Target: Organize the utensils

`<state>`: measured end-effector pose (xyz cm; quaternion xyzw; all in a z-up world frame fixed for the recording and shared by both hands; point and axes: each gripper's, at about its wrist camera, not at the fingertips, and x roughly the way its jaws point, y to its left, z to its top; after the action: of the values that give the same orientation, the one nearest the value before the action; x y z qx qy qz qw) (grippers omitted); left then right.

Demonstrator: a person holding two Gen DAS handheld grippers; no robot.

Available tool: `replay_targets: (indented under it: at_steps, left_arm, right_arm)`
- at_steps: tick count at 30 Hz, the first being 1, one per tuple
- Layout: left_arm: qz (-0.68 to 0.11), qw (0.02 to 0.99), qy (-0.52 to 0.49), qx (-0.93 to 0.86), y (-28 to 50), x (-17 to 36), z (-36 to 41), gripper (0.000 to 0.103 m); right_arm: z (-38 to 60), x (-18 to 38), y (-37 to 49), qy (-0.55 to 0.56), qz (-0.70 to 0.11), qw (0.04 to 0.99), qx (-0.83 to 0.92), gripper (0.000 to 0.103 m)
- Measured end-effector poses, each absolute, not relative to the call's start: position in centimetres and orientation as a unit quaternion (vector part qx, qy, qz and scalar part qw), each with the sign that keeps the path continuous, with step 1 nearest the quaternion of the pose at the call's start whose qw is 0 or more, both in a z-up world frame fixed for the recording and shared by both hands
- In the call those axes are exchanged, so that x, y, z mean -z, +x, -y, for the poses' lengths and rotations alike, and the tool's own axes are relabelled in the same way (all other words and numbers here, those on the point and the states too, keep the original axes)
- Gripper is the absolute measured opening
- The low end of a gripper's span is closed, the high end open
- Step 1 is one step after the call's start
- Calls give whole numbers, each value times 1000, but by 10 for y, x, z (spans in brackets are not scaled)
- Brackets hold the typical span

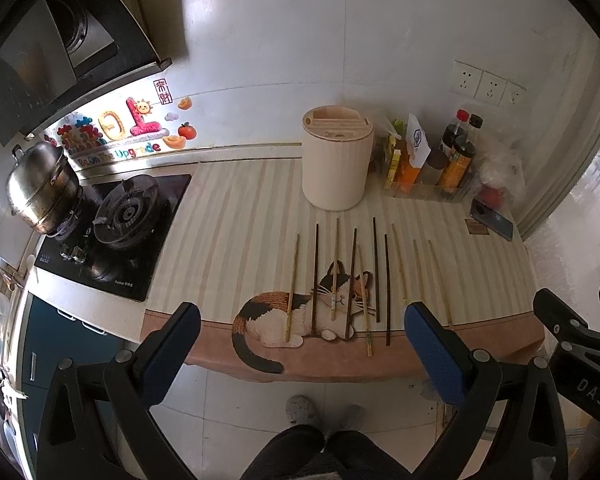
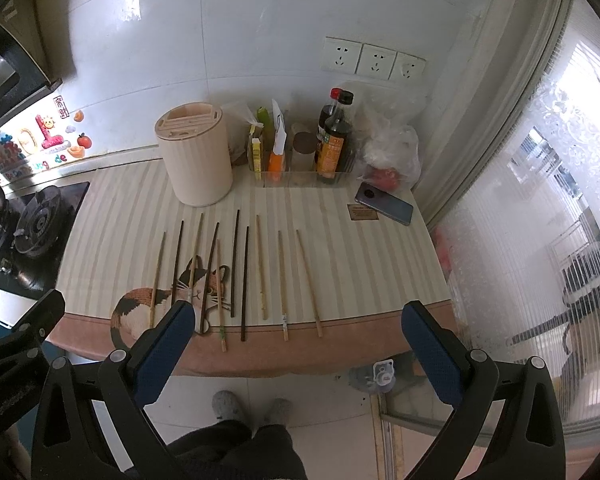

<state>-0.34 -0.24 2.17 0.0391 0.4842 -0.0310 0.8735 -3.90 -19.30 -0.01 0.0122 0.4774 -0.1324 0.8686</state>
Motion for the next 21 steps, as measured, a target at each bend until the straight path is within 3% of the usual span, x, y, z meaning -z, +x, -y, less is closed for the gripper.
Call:
replay_targets:
  at_steps: [21]
  left_arm:
    - [-478, 877, 34, 32, -8, -29, 5, 103]
  right_arm:
    - [193, -8, -48, 13, -468, 874, 130, 103]
